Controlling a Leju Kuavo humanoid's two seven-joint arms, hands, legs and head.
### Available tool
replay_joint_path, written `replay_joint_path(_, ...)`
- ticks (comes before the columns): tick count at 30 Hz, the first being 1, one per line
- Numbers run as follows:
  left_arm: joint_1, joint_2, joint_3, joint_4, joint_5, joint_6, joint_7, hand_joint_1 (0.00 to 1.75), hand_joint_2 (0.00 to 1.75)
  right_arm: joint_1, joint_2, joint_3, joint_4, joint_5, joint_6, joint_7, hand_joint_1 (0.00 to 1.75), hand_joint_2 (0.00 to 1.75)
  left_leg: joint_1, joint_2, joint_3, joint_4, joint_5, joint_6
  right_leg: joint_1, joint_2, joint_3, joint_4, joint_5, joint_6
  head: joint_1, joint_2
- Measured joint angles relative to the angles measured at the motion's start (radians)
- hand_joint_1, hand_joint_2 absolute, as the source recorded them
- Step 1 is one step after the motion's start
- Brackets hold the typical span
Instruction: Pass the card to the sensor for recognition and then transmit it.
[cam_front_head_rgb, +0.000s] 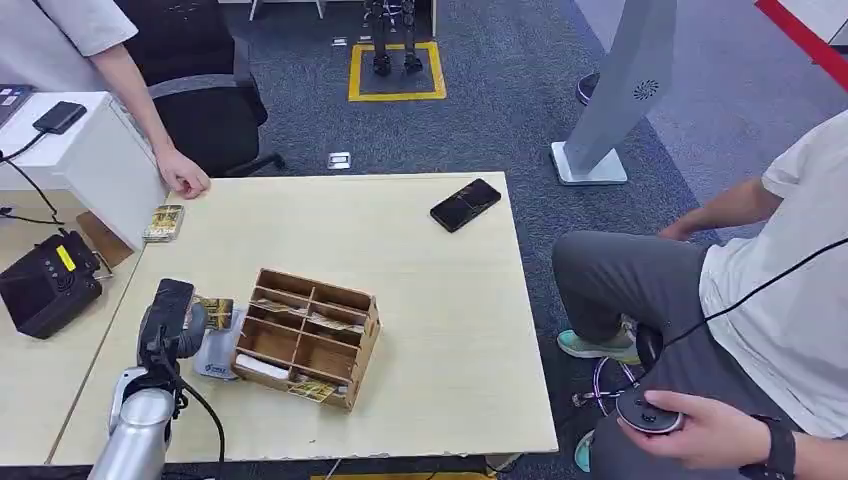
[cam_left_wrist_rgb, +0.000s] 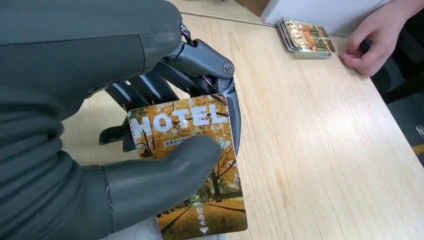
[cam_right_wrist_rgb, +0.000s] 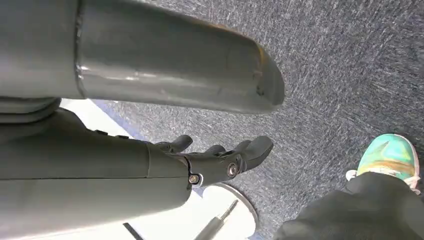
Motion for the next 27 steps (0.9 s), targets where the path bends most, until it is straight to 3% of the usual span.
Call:
replay_joint_path(6,0.004,0.001,-0.003,0.000,-0.005,-0.005,0.003,1.75,1.75,0.000,0.000,0.000,0.000,0.000,0.000,-0.001,0.00,0.00,0.000,0.000,0.000,0.000,0.000,0.000,0.000,0.000,0.000,0.000,0.000,0.000,0.000,0.000)
replay_joint_path(19,0.038,0.046,-0.001,-0.011,-0.010,-0.104,0.011,1.75,1.75,0.003,0.000,0.000,0.000,0.000,0.000,-0.011,0.00,0.00,0.000,0.000,0.000,0.000,0.000,0.000,0.000,0.000,0.000,0.000,0.000,0.000,0.000,0.000)
replay_joint_path(23,0.049,0.052,-0.001,-0.018,-0.048,-0.117,0.014,1.75,1.75,0.004,0.000,0.000,0.000,0.000,0.000,-0.011,0.00,0.00,0.000,0.000,0.000,0.000,0.000,0.000,0.000,0.000,0.000,0.000,0.000,0.000,0.000,0.000)
replay_joint_path(27,0.054,0.056,-0.002,-0.022,-0.161,-0.096,0.032,1.75,1.75,0.004,0.000,0.000,0.000,0.000,0.001,-0.011,0.00,0.00,0.000,0.000,0.000,0.000,0.000,0.000,0.000,0.000,0.000,0.000,0.000,0.000,0.000,0.000)
